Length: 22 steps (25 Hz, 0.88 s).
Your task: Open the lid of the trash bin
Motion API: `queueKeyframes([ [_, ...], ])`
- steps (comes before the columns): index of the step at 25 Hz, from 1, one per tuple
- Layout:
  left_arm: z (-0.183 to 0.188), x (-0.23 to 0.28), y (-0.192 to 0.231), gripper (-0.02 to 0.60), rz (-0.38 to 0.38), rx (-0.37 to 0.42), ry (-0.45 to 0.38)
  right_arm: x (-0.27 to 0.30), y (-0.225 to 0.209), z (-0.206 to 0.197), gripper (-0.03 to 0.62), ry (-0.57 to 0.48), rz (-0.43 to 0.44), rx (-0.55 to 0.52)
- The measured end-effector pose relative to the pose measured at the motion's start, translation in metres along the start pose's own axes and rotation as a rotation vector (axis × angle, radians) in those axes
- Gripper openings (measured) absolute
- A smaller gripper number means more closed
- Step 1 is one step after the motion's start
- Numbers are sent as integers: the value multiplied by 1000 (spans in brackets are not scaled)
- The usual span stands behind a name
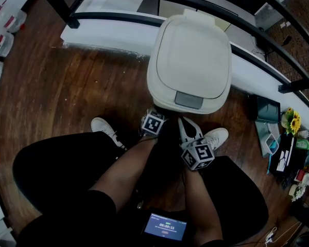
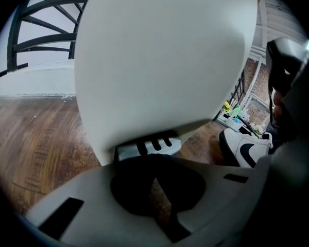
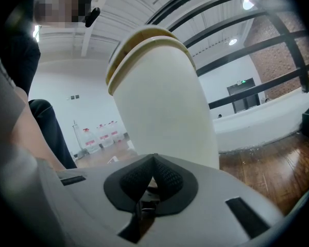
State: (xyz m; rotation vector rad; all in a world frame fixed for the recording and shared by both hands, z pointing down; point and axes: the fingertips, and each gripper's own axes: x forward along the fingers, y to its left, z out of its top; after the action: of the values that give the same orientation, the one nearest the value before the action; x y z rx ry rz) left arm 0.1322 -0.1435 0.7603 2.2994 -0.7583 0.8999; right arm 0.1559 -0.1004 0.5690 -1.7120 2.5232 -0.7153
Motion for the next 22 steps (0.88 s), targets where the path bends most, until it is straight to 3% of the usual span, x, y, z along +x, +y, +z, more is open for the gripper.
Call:
queueKeyframes([
  [4, 4, -10, -4, 34, -10, 5, 29, -5, 14, 13, 21, -10, 16, -24],
  [9, 13, -46, -21, 35, -46, 33, -2, -21, 44, 39, 21, -33, 43, -78],
  [18, 41, -178, -50, 35, -93, 126, -218, -61, 125, 82, 21, -66, 106, -169],
  [22, 81, -250, -80, 37, -122, 249, -340, -80, 158, 119, 21, -121, 134, -173],
])
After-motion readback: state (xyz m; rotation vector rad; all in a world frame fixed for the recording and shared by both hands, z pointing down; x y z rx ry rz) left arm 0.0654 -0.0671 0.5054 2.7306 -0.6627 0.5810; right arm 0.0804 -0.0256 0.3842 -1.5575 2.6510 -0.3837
